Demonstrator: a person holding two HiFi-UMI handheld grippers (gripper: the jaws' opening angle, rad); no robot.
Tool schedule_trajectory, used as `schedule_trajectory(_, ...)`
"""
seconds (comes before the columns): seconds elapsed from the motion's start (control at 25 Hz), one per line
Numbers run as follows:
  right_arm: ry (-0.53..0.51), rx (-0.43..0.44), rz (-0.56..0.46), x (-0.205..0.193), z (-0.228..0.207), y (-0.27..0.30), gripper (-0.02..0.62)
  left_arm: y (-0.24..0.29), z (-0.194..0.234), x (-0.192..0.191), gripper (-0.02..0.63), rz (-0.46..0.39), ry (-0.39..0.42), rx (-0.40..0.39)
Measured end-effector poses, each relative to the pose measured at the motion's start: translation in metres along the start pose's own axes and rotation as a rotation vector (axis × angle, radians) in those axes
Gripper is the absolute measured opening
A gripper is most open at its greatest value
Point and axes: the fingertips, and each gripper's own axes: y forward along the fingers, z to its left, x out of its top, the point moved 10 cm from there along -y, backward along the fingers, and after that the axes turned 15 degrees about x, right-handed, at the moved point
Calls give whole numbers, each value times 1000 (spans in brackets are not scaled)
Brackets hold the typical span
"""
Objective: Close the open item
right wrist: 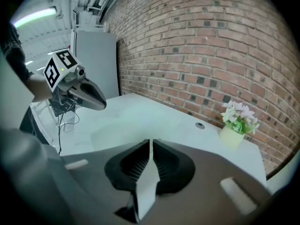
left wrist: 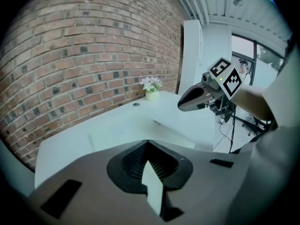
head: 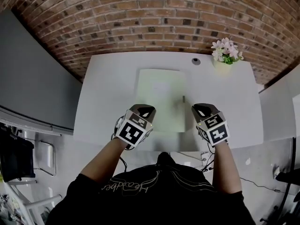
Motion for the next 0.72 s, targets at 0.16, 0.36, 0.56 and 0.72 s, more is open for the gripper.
schedule_trajectory(0.16,-40,-36,-100,2,40,-46,18,-52,-2,-13,2,-72,-101,-29)
schedule_trajectory(0.36,-111,-95,-168,4,103,-106,5,-120,-10,-36,2,-170,-125,-31)
schedule_trajectory(0.56,-35,-30,-376,6,177,-146,5,-189,-13,-60,2,-288,-181,-62)
schedule_trajectory(0.72,33,42,-515,5,226,-149,5,-228,-14,-85,2,-368,-264,-158)
